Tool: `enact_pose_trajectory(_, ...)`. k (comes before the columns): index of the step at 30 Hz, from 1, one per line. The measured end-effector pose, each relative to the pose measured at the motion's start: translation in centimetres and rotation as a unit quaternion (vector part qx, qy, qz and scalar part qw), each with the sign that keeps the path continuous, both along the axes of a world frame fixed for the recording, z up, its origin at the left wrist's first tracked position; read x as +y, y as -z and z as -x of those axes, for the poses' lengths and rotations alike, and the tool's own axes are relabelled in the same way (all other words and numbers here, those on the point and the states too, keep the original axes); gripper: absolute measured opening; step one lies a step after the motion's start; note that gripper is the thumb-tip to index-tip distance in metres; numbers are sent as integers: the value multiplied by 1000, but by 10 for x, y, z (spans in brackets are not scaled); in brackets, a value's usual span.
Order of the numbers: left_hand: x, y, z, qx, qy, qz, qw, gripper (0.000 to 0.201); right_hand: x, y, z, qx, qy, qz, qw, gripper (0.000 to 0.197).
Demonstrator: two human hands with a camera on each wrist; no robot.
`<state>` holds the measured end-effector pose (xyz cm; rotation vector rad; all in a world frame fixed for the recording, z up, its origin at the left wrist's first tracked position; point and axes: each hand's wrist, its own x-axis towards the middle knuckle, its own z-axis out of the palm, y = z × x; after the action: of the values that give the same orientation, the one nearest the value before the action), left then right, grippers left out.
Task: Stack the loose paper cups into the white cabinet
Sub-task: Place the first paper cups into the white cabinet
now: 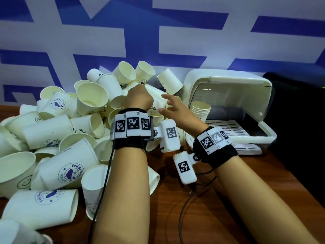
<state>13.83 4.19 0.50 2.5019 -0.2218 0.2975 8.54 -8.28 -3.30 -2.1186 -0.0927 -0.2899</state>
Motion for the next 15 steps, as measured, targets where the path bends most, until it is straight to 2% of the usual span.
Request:
enact_pose_trajectory(5,-1,1,-3,-27,-14,65,997,30,-1,4,-5,2,12,-30,999,57)
enact_pose_trajectory(10,2,-3,-2,-85,-27,132,987,23,-4,7,-9,-13,7,-57,998,55)
enact_pose_trajectory(15,6,-19,15,-117,57,188,974,5,-12,3,-11,-29,6,-56,998,53)
